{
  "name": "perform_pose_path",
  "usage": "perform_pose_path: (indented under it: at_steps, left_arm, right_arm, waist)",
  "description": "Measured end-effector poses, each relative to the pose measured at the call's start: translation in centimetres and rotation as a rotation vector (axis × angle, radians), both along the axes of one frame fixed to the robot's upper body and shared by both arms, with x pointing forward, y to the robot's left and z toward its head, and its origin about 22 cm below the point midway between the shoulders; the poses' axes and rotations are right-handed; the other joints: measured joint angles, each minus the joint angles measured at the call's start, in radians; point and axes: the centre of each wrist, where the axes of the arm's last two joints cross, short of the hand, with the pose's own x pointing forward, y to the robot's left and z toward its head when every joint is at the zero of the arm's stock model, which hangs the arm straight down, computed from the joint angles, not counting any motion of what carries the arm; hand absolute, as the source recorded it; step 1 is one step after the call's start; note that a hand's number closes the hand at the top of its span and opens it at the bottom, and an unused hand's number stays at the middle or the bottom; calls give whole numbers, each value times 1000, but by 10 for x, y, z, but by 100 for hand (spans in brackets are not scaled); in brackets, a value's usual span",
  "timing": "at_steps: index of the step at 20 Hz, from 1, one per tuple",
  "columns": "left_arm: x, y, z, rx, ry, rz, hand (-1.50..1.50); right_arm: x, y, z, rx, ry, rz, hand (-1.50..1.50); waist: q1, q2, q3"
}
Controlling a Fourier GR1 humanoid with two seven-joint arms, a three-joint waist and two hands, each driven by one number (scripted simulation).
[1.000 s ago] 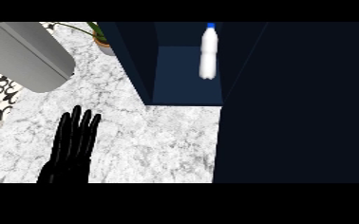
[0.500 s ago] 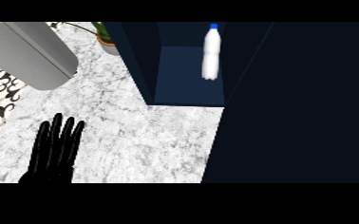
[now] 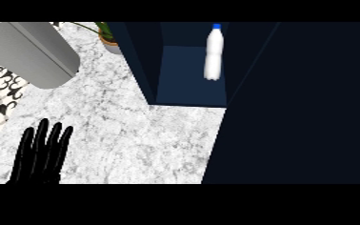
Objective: Pick up the bottled water, place it into the cabinet and close the cabinet
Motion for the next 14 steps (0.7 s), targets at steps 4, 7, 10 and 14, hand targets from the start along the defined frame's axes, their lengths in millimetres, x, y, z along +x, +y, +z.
perform_pose_path:
  at_steps: [4,7,10,14]
  left_arm:
    - [-1,7,2,-1,-8,-9,-150]
    - [-1,9,3,-2,-13,-14,-150]
    - [-1,13,4,-4,-18,-22,-150]
    - [0,18,4,0,-24,-21,-150]
  right_arm:
    - [2,1,3,-32,-36,26,150]
    - [3,2,5,-48,-53,41,150]
    - [4,2,6,-61,-63,52,150]
    - [5,2,7,-71,-71,61,150]
  waist:
    - [9,3,-1]
    - [13,6,-1]
    - [22,9,-2]
    - [31,13,-3]
